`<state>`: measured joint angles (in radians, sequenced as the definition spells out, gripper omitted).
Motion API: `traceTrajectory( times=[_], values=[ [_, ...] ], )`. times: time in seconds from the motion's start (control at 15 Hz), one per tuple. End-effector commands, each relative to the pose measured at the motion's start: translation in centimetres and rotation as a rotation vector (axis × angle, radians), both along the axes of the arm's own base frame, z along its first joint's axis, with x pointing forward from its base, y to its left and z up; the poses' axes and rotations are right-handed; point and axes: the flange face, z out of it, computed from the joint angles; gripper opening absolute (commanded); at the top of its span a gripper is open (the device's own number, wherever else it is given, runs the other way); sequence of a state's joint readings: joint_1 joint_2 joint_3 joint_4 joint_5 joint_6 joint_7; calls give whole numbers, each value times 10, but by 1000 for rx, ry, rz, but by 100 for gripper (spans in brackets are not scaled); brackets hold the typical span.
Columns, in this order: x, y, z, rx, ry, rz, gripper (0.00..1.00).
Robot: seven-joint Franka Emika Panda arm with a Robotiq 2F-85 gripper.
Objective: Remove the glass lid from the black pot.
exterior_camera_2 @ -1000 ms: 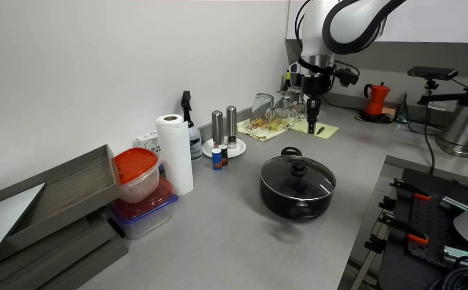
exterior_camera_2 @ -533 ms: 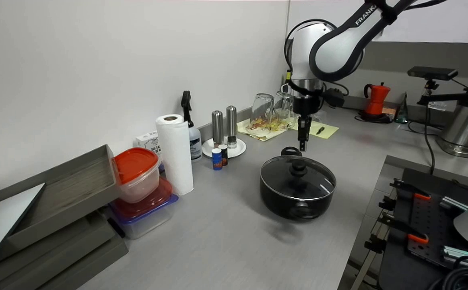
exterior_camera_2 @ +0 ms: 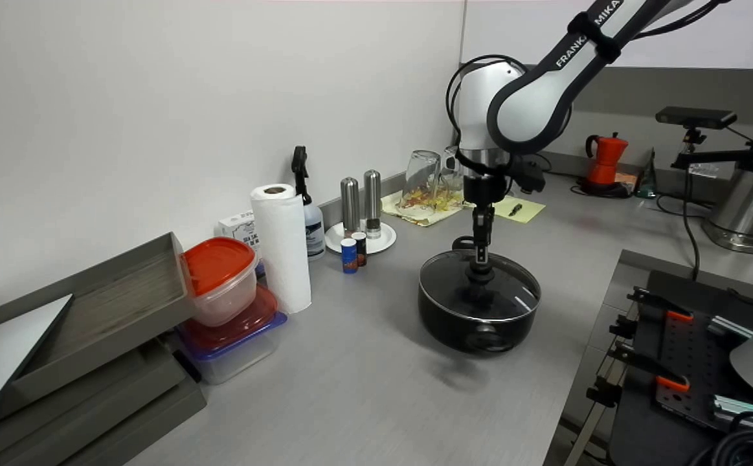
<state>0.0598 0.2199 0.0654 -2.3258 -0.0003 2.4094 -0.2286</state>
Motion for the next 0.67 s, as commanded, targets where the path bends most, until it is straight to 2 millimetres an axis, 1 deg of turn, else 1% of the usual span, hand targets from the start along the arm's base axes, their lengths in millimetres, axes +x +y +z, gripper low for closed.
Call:
traceTrajectory(
  times=[0.0,0.27,0.6],
  values=[
    [-1,13,-8,-9,-5,10,100],
    [0,16,-17,-8,12,12,100],
    [0,15,-25,-9,29,6,93]
  ],
)
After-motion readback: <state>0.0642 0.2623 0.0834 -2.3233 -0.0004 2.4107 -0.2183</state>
